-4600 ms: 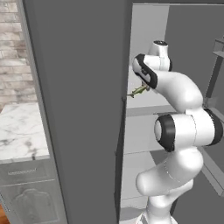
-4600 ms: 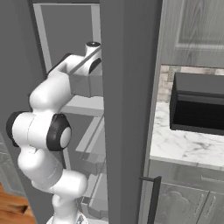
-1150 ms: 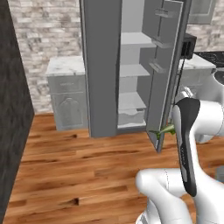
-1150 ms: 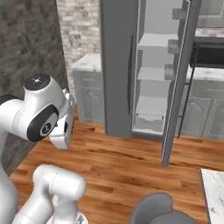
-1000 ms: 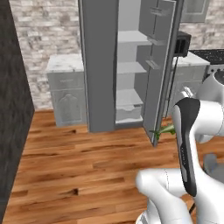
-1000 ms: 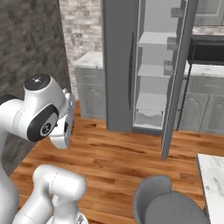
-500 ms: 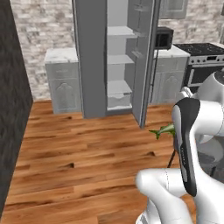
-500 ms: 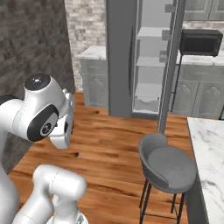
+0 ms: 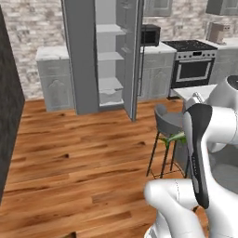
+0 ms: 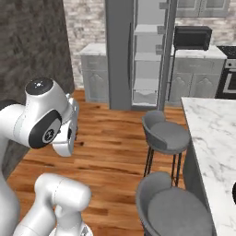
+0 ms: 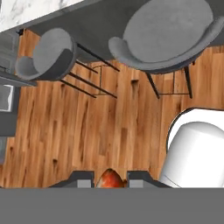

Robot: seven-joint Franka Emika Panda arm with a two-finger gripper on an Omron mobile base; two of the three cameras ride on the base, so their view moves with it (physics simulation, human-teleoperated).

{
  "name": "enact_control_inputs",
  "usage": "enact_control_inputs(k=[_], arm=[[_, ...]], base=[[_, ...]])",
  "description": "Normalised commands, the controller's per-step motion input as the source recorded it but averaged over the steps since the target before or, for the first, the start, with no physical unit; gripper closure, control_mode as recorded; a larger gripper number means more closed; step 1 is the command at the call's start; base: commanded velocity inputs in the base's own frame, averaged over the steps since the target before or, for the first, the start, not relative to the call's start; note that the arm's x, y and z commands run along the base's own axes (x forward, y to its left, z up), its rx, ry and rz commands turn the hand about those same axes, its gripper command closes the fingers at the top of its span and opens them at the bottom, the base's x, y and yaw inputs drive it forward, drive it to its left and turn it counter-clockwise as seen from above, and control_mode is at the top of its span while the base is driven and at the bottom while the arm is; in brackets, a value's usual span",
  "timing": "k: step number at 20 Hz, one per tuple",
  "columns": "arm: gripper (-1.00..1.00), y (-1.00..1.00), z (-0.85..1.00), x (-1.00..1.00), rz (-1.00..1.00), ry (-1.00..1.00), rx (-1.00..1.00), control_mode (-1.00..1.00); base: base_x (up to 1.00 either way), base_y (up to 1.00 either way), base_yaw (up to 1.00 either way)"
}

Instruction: Take the cheese, fish, and broccoli from the fridge and place them on the plate on the dining counter to create an appetizer plate.

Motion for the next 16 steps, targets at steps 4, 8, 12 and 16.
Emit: enact_control_inputs(k=[4,8,12,16], arm=[[1.0,0.0,0.0,0.0,0.0,0.0,0.0,1.0],[1.0,0.0,0.0,0.0,0.0,0.0,0.0,1.0],[1.0,0.0,0.0,0.0,0.0,0.0,0.0,1.0],[1.0,0.0,0.0,0.0,0.0,0.0,0.0,1.0]], base=[[-1.0,-0.14,-0.24],[-0.97,-0.37,-0.28],[-0.47,-0.66,-0.26],[-0.04,-0.69,-0.2]])
